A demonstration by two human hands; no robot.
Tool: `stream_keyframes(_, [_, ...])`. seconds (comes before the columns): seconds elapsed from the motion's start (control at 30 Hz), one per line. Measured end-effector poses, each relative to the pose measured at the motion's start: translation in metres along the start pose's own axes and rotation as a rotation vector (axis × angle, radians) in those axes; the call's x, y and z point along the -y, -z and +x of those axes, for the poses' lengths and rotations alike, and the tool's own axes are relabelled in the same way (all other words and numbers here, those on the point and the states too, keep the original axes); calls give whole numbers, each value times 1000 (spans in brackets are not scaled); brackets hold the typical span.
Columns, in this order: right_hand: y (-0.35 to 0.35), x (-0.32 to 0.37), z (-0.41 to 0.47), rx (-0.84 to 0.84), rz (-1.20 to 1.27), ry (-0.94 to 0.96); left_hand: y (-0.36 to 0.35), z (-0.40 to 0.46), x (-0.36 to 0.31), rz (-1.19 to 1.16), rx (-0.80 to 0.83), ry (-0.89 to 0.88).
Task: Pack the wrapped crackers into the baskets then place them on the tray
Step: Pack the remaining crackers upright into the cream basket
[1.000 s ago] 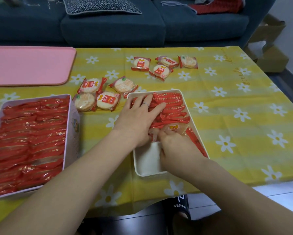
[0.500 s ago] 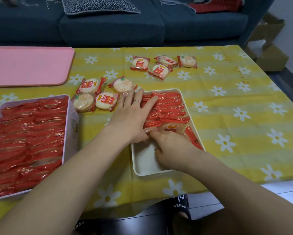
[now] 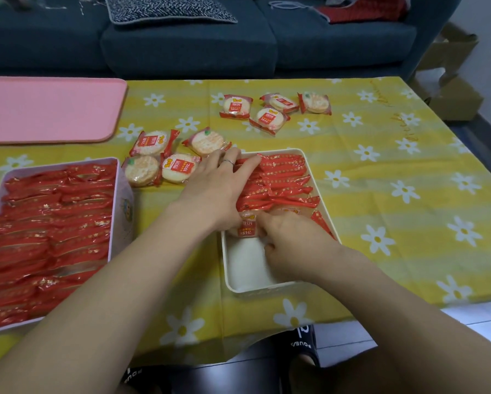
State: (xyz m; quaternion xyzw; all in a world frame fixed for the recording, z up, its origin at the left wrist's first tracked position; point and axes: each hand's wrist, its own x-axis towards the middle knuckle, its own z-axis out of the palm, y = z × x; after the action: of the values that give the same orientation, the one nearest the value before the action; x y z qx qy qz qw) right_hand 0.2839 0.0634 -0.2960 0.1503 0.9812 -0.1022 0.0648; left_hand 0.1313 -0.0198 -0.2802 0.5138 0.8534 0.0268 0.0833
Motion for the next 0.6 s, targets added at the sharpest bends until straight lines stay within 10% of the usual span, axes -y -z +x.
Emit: stream_keyframes(0.6, [43,-22,-29,15,-282,-100,-13,-1,-10,61,1,40])
